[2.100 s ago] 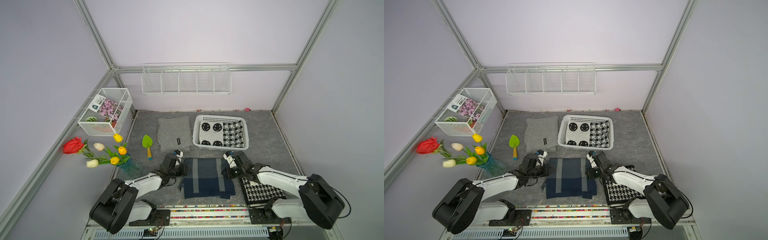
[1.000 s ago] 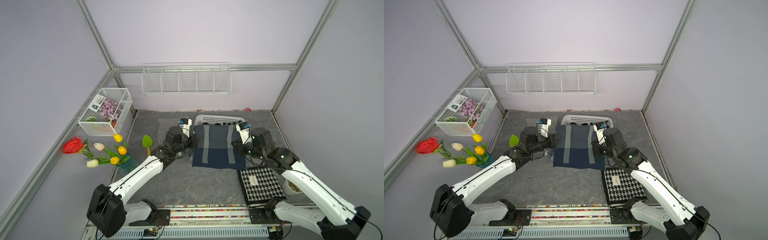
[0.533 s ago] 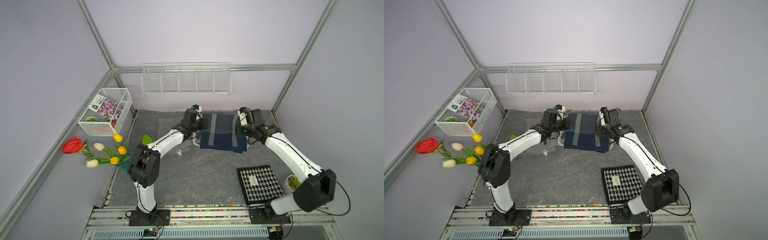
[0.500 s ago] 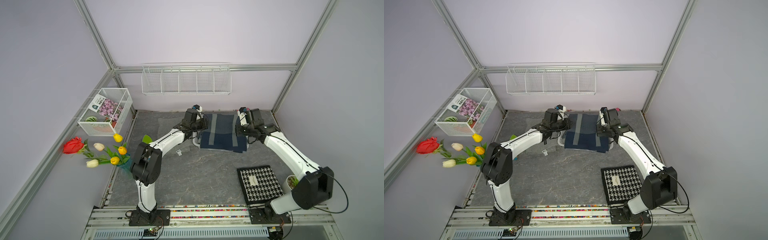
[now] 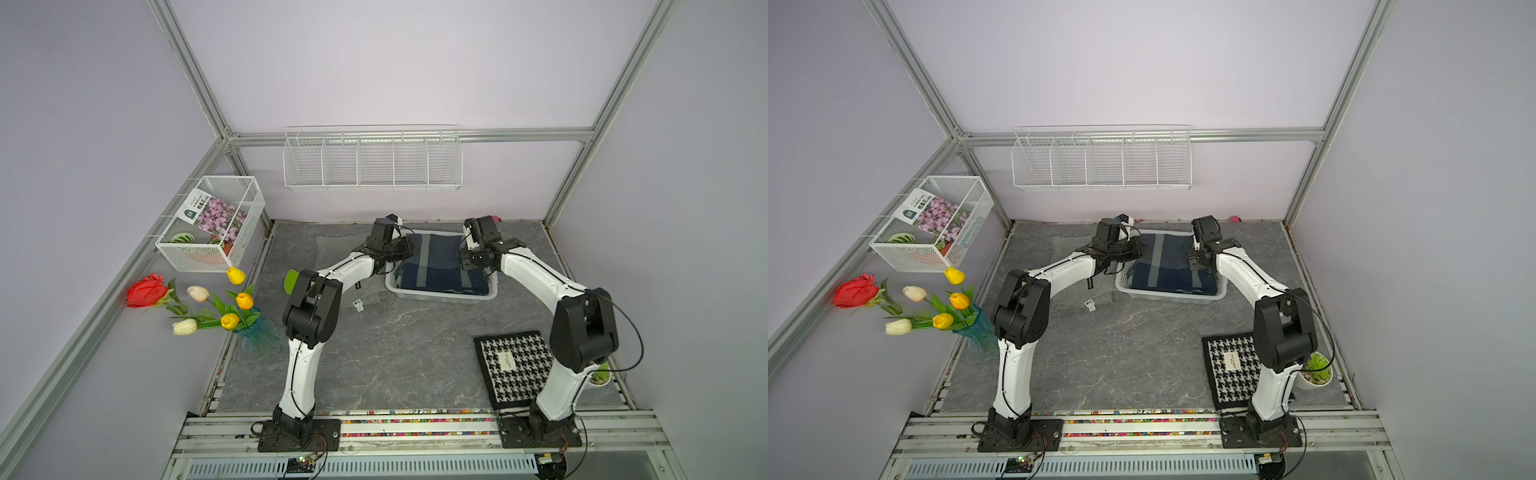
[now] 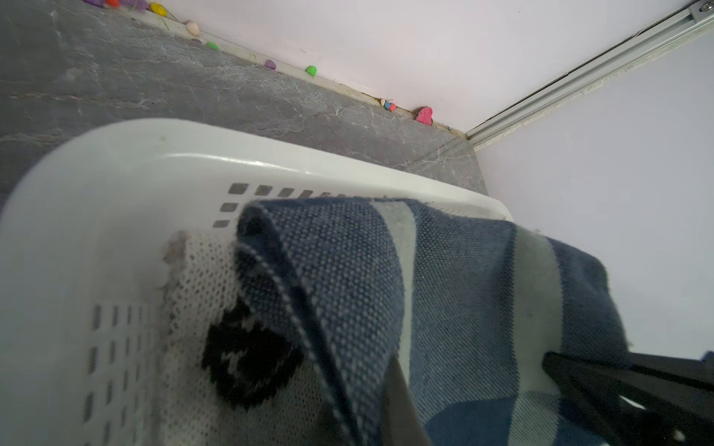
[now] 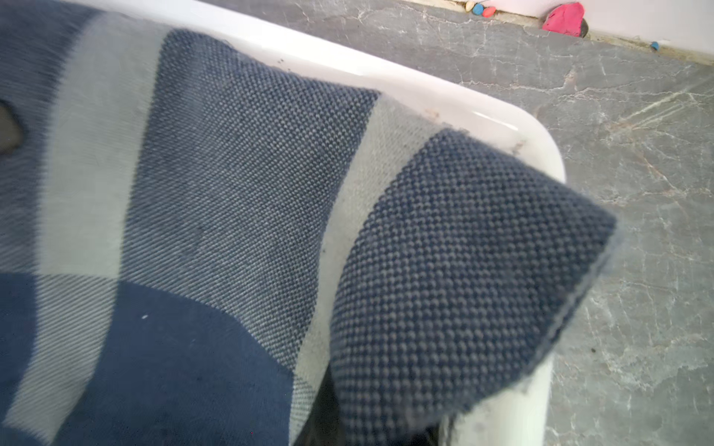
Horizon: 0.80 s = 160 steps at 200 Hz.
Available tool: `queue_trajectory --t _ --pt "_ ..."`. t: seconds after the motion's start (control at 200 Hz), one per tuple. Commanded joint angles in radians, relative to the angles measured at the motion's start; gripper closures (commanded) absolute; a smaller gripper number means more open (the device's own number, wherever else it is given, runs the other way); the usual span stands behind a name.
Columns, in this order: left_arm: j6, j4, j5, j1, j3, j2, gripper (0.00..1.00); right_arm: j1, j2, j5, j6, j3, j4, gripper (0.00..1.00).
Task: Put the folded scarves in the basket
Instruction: Place the scarf in the basket.
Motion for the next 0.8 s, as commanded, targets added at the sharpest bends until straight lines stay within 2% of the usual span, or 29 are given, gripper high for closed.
queue_trajectory --t 0.0,0.045,0.12,0.19,0.31,0.5,0.795 --pt "0.028 -0.001 -0.030 0.007 0.043 0.018 0.83 -0.003 0.046 0.063 -0.038 0.039 0.009 1.00" --pt "0.033 -0.006 -0.030 0.007 0.046 0.021 0.79 -0.004 0.056 0.068 -0.037 0.037 0.022 0.94" --pt "0.036 -0.019 -0.026 0.007 0.053 0.021 0.68 -0.006 0.070 0.058 -0.029 0.046 0.013 0.67" --pt "0.038 -0.044 -0.036 0.007 0.055 0.016 0.59 -0.003 0.076 0.063 -0.007 0.060 -0.021 0.57" --pt "0.056 -0.058 -0.061 0.007 0.052 0.000 0.53 -0.003 0.036 0.109 0.022 0.048 -0.042 0.54" --pt "0.059 -0.060 -0.072 0.006 0.033 -0.030 0.53 -0.001 -0.059 0.168 0.027 -0.006 -0.035 0.51" --pt "0.077 -0.084 -0.106 0.005 -0.007 -0.115 0.49 0.075 -0.121 0.243 0.012 -0.038 -0.043 0.50"
